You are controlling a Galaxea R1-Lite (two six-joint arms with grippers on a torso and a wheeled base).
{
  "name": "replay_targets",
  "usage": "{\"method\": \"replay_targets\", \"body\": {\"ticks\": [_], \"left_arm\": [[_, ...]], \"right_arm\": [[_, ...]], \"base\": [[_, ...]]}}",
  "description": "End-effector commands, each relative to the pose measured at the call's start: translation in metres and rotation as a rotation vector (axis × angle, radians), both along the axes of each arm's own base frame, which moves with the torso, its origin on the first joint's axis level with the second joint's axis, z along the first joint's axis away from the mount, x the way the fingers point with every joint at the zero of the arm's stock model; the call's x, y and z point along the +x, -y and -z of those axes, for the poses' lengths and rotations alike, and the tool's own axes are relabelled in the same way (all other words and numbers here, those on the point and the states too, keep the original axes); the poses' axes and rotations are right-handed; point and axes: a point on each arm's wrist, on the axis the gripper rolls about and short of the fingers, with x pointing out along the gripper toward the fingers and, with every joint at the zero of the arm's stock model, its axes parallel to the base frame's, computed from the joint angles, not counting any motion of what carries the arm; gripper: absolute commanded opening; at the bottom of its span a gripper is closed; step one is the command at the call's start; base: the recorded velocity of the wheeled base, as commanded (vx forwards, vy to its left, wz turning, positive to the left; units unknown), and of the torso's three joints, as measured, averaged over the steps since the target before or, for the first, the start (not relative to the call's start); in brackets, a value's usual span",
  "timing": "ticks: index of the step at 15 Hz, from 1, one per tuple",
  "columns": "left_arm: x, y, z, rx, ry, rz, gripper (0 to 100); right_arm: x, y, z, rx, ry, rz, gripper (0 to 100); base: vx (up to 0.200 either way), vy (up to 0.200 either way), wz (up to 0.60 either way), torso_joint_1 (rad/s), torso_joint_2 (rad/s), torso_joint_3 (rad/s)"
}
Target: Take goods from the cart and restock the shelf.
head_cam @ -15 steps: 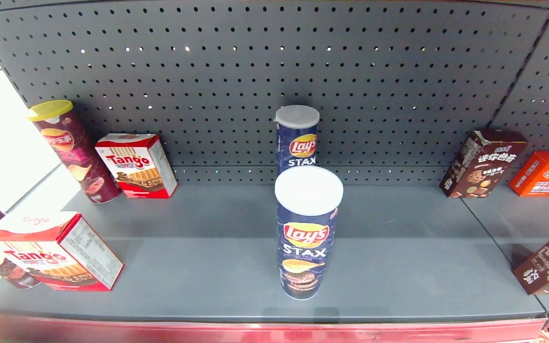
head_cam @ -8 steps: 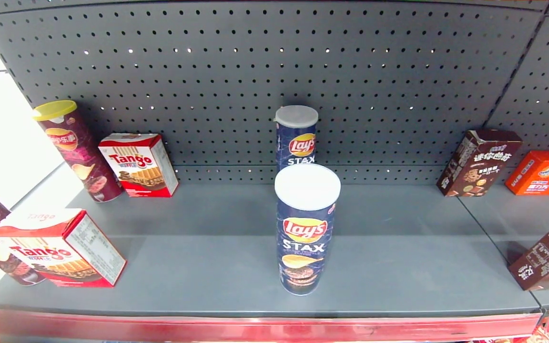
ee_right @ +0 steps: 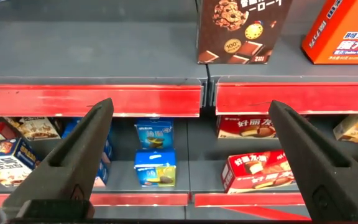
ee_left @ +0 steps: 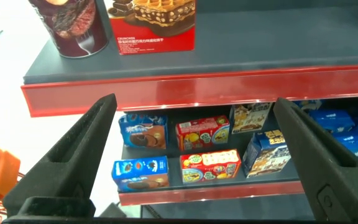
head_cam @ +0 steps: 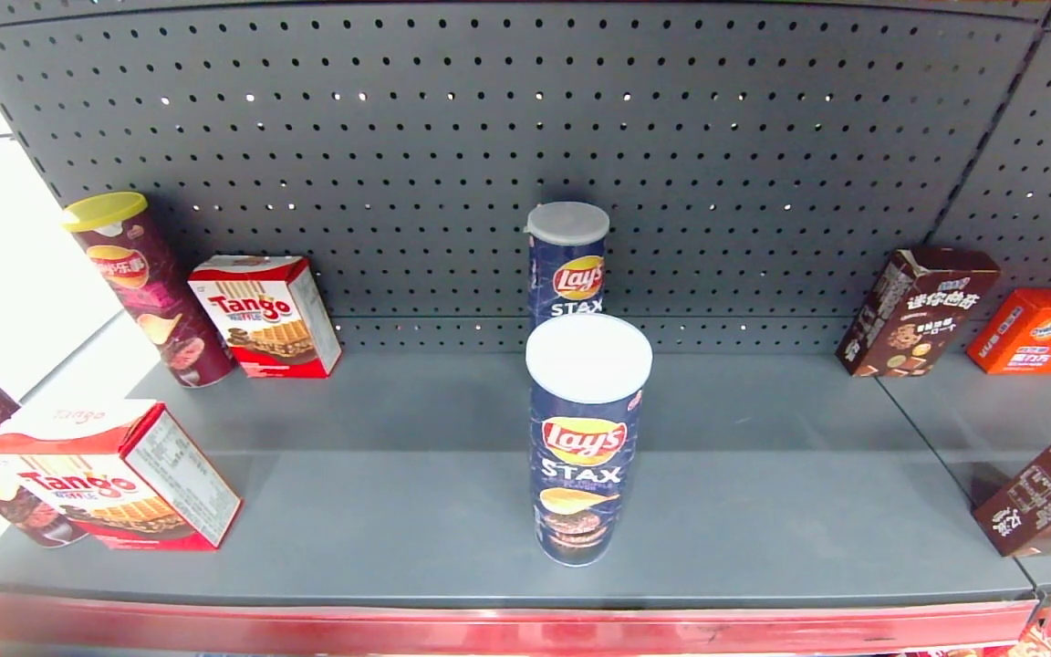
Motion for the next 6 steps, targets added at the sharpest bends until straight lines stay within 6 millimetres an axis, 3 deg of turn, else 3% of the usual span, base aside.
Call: {"method": "replay_targets", "body": {"ticks": [1, 6], "left_arm": [[0.0001, 0.0000, 0.0000, 0.000, -0.001, 0.000, 100], [0.0001, 0.0000, 0.0000, 0.001, -0.001, 0.001, 100]], "right_arm": [[0.0001, 0.0000, 0.0000, -0.001, -0.001, 0.000, 100], [0.0001, 0.0000, 0.0000, -0.002, -0.001, -0.002, 100]], "base": [[0.000, 0.000, 0.00, 0.000, 0.00, 0.000], [0.000, 0.000, 0.00, 0.000, 0.00, 0.000]]}}
